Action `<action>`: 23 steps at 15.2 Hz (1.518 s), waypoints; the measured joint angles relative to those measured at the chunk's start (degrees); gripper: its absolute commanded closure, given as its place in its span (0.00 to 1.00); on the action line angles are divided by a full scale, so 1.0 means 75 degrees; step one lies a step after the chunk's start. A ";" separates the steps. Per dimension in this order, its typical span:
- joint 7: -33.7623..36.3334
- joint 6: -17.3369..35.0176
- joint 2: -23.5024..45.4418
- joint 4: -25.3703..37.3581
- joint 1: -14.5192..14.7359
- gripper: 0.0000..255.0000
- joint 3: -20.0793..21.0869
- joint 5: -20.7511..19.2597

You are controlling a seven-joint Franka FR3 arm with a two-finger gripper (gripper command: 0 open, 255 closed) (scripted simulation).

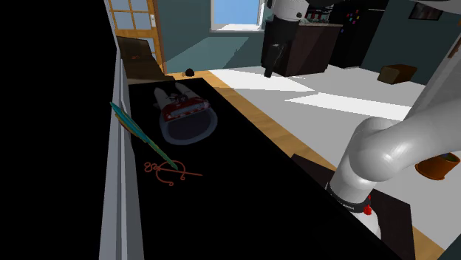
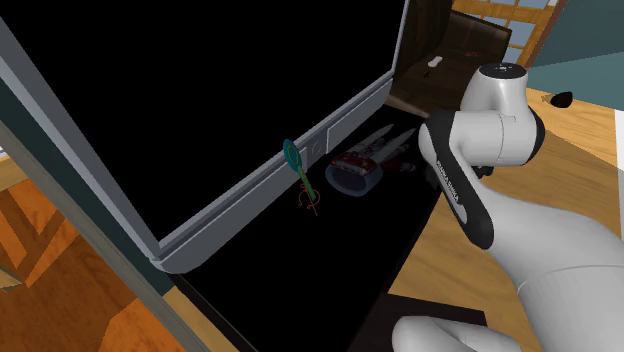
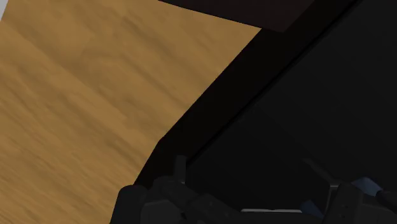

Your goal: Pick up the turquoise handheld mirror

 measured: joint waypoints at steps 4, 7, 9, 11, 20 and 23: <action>-0.0120 0.0353 0.0229 0.0011 0.0229 0.00 0.0111 0.0149; -0.0324 0.0865 0.0631 0.0091 0.0527 0.00 0.0245 0.0332; -0.0477 0.1219 0.0810 0.0055 0.0734 0.00 0.0334 0.0456; -0.0624 0.1588 0.1073 0.0086 0.0936 0.00 0.0435 0.0573; -0.1286 0.3013 0.2208 0.0419 0.1840 0.00 0.0991 0.1060; -0.1576 0.3419 0.2576 0.0590 0.2112 0.00 0.1142 0.1190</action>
